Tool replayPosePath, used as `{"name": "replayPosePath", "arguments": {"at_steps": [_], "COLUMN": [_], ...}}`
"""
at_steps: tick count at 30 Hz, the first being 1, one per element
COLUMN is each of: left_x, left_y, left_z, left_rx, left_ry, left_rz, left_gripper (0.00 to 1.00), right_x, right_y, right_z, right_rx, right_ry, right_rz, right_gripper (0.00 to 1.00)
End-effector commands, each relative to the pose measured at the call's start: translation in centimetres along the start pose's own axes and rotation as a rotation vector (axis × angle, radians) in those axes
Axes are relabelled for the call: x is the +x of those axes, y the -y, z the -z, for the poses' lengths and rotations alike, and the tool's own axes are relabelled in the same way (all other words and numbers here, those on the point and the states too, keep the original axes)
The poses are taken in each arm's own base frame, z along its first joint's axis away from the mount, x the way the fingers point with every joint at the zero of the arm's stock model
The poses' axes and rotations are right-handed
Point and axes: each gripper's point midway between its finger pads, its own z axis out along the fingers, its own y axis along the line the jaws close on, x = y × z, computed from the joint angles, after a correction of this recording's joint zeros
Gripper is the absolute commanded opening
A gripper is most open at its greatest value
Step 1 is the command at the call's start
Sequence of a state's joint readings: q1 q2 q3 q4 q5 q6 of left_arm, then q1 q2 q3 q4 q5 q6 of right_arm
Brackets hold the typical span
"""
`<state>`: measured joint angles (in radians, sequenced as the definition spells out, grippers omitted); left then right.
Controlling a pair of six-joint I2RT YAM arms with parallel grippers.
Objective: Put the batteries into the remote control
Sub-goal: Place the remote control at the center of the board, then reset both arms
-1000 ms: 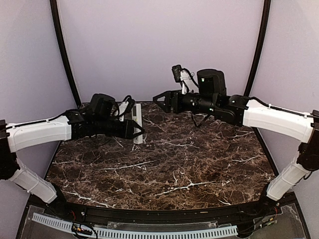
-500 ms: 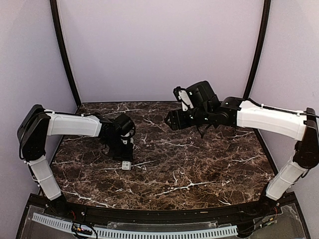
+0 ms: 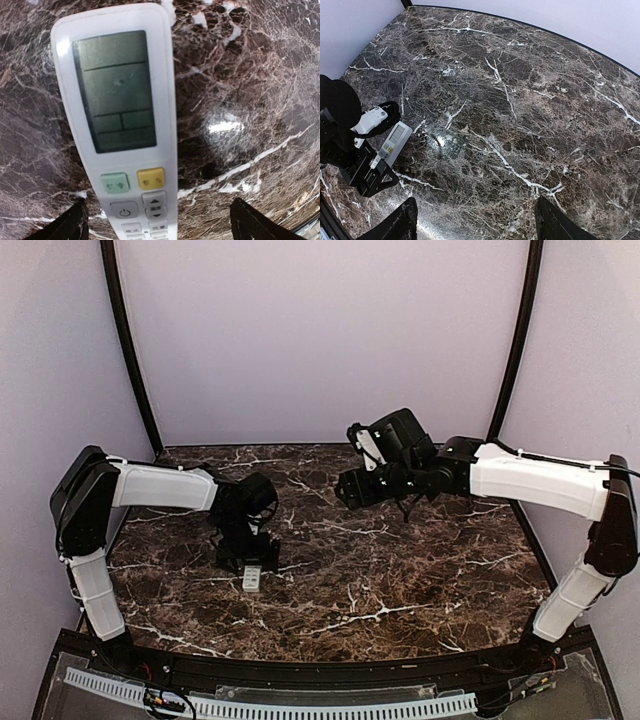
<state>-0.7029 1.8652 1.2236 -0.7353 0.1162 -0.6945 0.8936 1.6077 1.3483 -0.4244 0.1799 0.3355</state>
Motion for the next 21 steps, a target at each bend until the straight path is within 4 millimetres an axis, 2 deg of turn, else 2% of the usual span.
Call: {"name": "replayPosePath", "arguments": {"at_steps": [1, 2, 5, 6, 7, 8, 9, 10, 11, 12, 13, 14, 15, 16, 17, 18, 21], "left_x": [0.7, 0.4, -1.6, -2.6, -3.4, -4.5, -5.3, -6.4, -7.1, -8.1, -8.7, -9.2, -9.7, -9.7, -9.8, -9.8, -9.6], "left_y": [-0.5, -0.7, -0.5, -0.8, -0.9, -1.5, -1.8, -3.2, -4.1, -6.4, -7.7, -10.2, -12.4, -14.3, -16.4, -17.6, -21.0], "left_z": [0.5, 1.1, 5.2, 7.1, 8.2, 10.4, 11.2, 13.5, 14.0, 16.2, 16.6, 18.4, 18.7, 20.0, 20.2, 21.1, 21.1], "left_rx": [-0.02, -0.037, -0.034, -0.034, -0.019, -0.001, 0.022, 0.047, 0.067, 0.087, 0.085, 0.078, 0.026, -0.009, -0.089, -0.127, -0.259], "left_ry": [-0.038, -0.017, 0.131, 0.209, 0.263, 0.343, 0.395, 0.469, 0.514, 0.587, 0.638, 0.709, 0.772, 0.833, 0.894, 0.944, 1.062], "left_rz": [0.018, 0.019, 0.016, 0.017, 0.018, 0.031, 0.043, 0.085, 0.114, 0.187, 0.224, 0.289, 0.333, 0.366, 0.399, 0.402, 0.451], "left_gripper": [0.99, 0.99, 0.99, 0.99, 0.99, 0.99, 0.99, 0.99, 0.99, 0.99, 0.99, 0.99, 0.99, 0.99, 0.99, 0.99, 0.99], "right_x": [0.0, 0.0, 0.0, 0.1, 0.2, 0.2, -0.1, 0.1, 0.1, 0.3, 0.7, 1.0, 1.9, 2.7, 3.6, 4.8, 8.2], "right_y": [0.4, 0.6, 2.0, 2.9, 4.0, 5.4, 6.6, 8.2, 9.6, 11.1, 12.7, 14.3, 16.1, 17.8, 19.6, 21.4, 25.4], "right_z": [0.0, 0.1, 0.3, 0.3, 0.4, 0.6, 0.9, 1.2, 1.8, 2.4, 2.9, 3.6, 4.2, 4.8, 5.5, 6.0, 7.6], "right_rx": [0.022, 0.026, 0.048, 0.061, 0.079, 0.095, 0.099, 0.113, 0.122, 0.133, 0.151, 0.174, 0.205, 0.238, 0.273, 0.308, 0.386], "right_ry": [-0.002, -0.001, 0.003, 0.009, 0.018, 0.032, 0.061, 0.079, 0.11, 0.136, 0.157, 0.182, 0.197, 0.219, 0.24, 0.256, 0.298], "right_rz": [0.017, 0.013, -0.019, -0.032, -0.048, -0.068, -0.091, -0.11, -0.129, -0.144, -0.166, -0.187, -0.211, -0.235, -0.263, -0.293, -0.395], "right_gripper": [0.78, 0.78, 0.8, 0.8, 0.81, 0.82, 0.82, 0.82, 0.83, 0.83, 0.84, 0.85, 0.86, 0.87, 0.89, 0.9, 0.93]}}
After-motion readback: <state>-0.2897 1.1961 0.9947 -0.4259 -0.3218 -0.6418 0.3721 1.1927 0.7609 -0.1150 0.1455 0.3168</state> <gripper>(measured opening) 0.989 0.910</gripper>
